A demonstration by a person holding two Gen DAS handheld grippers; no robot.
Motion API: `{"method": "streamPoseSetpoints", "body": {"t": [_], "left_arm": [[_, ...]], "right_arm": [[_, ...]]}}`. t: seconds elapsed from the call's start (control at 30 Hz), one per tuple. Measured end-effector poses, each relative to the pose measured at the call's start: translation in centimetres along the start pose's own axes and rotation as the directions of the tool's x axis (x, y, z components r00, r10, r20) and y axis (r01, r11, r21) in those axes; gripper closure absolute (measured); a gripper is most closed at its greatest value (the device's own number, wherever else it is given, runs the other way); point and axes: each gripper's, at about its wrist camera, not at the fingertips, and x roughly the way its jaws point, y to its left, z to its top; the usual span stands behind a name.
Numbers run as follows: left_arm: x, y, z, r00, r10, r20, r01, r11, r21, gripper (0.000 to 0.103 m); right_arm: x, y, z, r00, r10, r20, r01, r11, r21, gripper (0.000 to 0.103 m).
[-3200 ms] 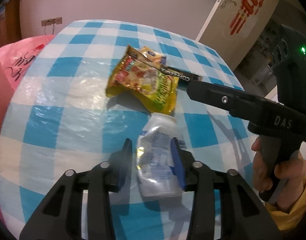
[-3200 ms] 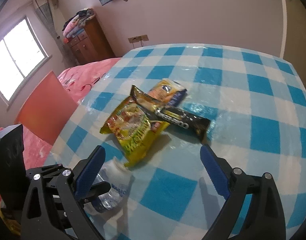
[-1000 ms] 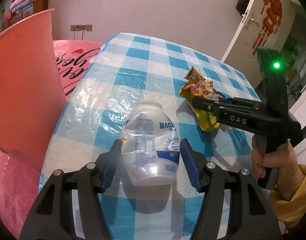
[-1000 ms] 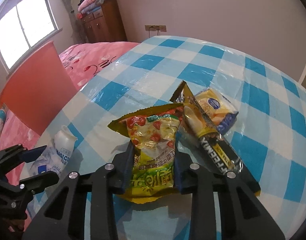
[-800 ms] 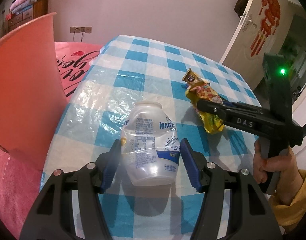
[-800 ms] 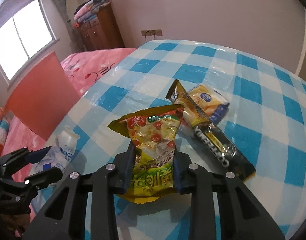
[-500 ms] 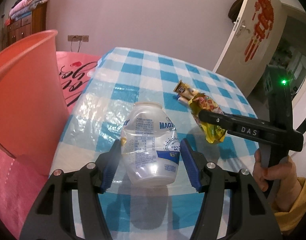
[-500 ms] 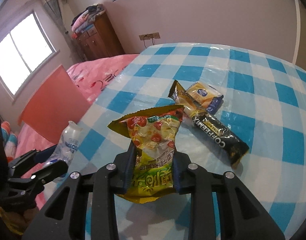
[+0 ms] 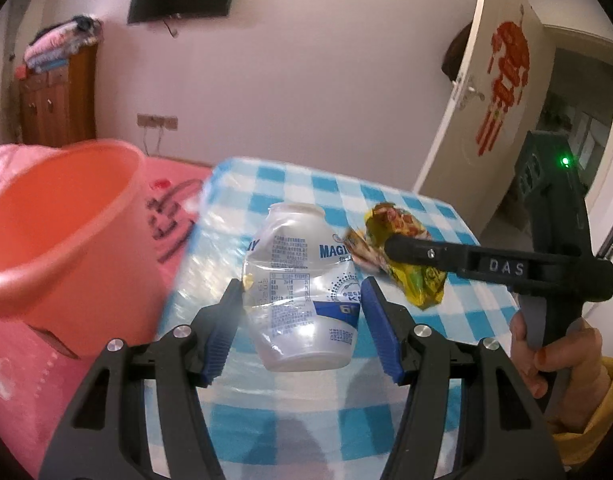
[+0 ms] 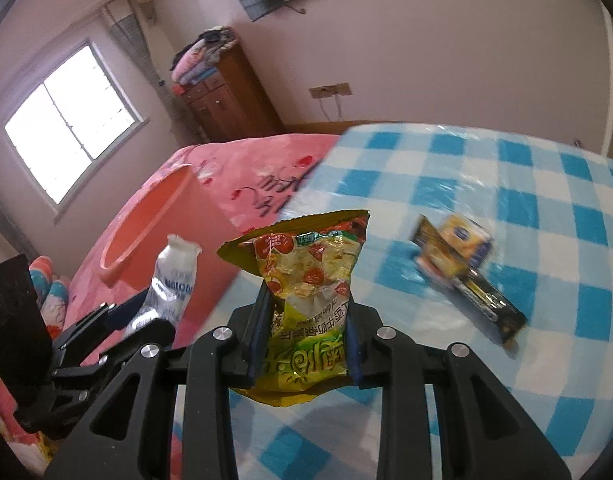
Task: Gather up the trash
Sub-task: 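Carry the bottle and snack bag over the orange bucket and open both tools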
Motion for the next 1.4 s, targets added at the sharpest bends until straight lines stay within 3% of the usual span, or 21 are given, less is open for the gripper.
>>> {"method": "streamPoseSetpoints", "body": {"t": [0.23,0.47,0.7,0.9,0.93,1.03,1.1,1.23,1.4], "left_arm": [[-4.1,3.7,3.3,0.987,0.113,0.110,-0.112,0.993,-0.023,0.042],[-6.5,8.8,6.0,0.953,0.257,0.162,-0.245,0.966,-0.085,0.042],[-5.6,13.6,6.7,0.932,0.341,0.126,-0.317,0.932,-0.178,0.042],[-4.3,15.5,6.0,0.922,0.378,0.082,-0.356,0.913,-0.200,0.042],[-4.1,15.5,5.9,0.919,0.386,0.075,-0.366,0.909,-0.201,0.041],[-3.7,15.7,5.5,0.910,0.409,0.059,-0.392,0.900,-0.191,0.023],[-3.4,16.0,5.4,0.902,0.429,0.055,-0.413,0.892,-0.181,0.020],[-3.7,16.3,5.2,0.908,0.416,0.049,-0.397,0.892,-0.217,0.018],[-4.5,15.4,5.2,0.909,0.411,0.074,-0.387,0.896,-0.218,0.013]], "right_arm": [[0.9,5.1,3.3,0.995,0.097,-0.005,-0.097,0.994,-0.056,0.070],[3.4,11.8,7.3,0.980,0.196,-0.018,-0.196,0.970,-0.146,0.070],[7.2,16.5,9.8,0.968,0.247,-0.050,-0.252,0.946,-0.205,0.070],[11.0,18.8,10.5,0.963,0.253,-0.092,-0.267,0.940,-0.213,0.068],[11.5,18.8,10.5,0.963,0.250,-0.101,-0.267,0.940,-0.212,0.060],[12.2,18.1,10.0,0.963,0.252,-0.095,-0.266,0.945,-0.192,0.034],[11.8,17.3,9.6,0.972,0.227,-0.062,-0.235,0.954,-0.186,0.024],[10.2,15.8,8.9,0.984,0.176,0.011,-0.171,0.967,-0.191,0.012],[8.1,13.4,6.9,0.992,0.102,0.067,-0.089,0.979,-0.183,0.012]]}}
